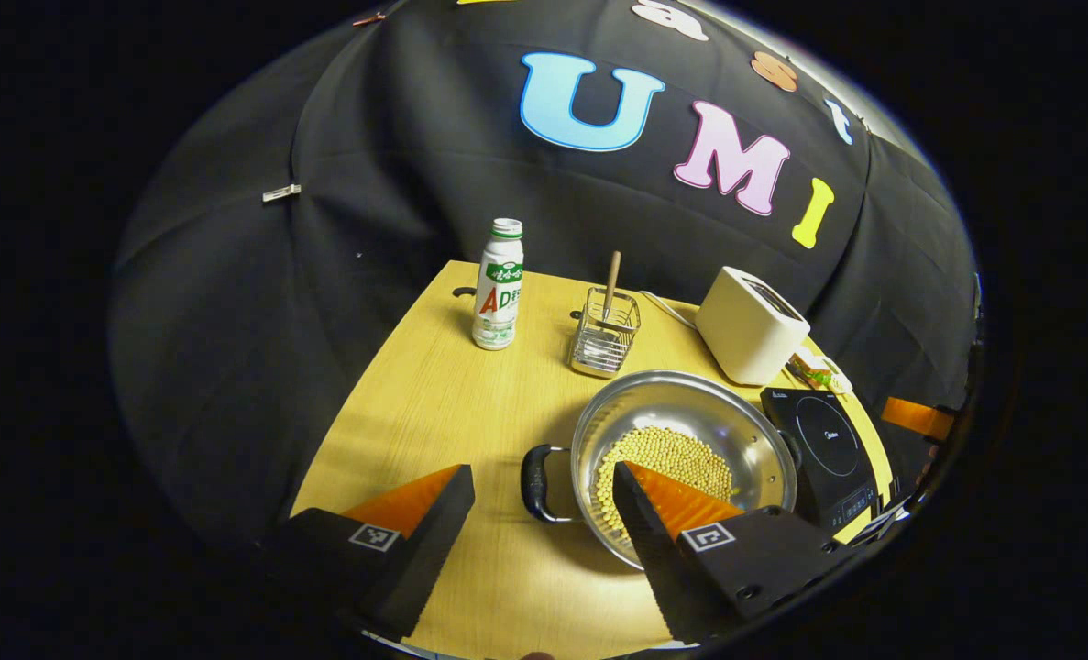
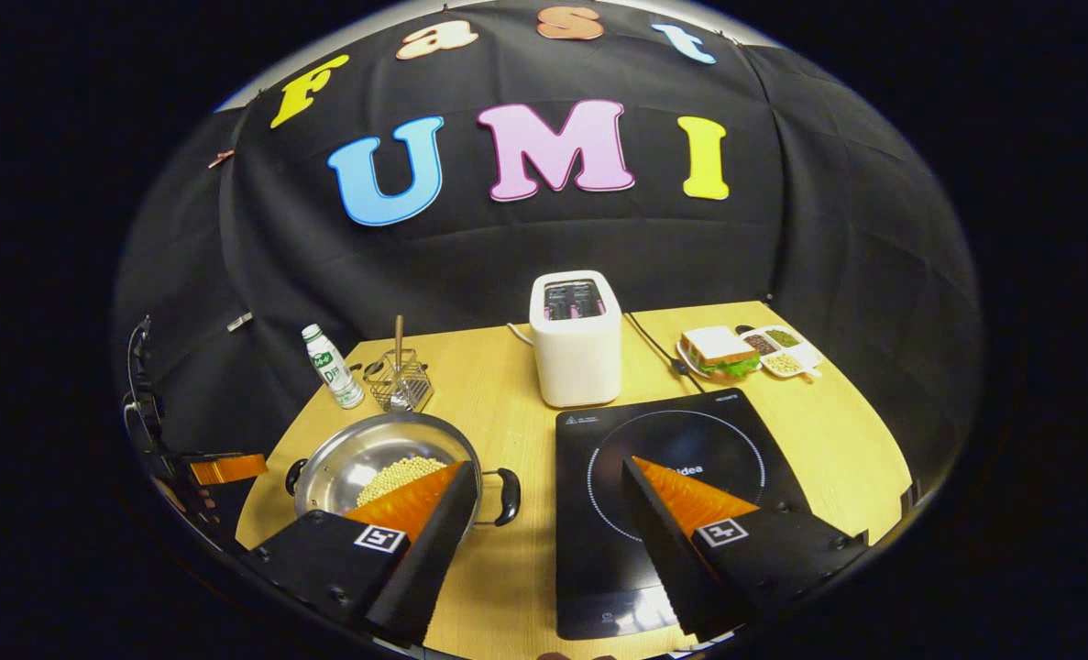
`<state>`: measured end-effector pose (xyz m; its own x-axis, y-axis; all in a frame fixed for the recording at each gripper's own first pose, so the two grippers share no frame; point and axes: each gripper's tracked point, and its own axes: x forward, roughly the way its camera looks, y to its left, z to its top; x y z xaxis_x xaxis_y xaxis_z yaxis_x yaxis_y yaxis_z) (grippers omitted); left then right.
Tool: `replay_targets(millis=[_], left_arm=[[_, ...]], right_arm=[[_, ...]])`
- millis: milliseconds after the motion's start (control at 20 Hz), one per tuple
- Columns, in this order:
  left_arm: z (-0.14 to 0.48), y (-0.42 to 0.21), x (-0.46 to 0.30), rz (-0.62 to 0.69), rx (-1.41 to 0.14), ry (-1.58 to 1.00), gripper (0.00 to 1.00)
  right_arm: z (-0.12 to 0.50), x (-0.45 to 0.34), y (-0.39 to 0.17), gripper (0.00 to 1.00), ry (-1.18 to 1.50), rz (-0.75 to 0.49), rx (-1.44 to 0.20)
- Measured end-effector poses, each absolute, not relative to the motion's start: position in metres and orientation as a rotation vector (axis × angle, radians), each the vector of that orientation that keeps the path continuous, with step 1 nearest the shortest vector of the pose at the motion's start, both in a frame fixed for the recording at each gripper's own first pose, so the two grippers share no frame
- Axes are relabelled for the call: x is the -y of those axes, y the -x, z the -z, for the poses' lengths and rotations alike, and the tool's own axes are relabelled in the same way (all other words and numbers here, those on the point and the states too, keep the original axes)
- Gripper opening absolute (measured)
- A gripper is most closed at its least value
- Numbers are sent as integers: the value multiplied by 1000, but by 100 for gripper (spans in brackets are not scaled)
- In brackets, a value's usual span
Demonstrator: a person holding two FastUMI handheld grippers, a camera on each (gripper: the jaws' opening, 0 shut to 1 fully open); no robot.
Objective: First push the handle of the pot to place it horizontally, then grasp the pot with both hands and set it on the induction cooktop.
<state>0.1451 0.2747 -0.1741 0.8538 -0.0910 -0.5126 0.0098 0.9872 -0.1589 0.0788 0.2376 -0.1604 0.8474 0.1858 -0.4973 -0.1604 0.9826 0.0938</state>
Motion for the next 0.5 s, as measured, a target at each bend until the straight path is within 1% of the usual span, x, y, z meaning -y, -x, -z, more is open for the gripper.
replay_targets(millis=[200,300,500], left_arm=[[187,-173,-275,36,-508,199,95],[193,-184,-273,42,-482,230,96],[212,-200,-268,45,-500,280,96]], right_arm=[[195,-274,-94,99,-39,-284,-588],[216,-287,-103,99,-44,-303,-611],[249,-302,-116,99,-68,-305,-654]])
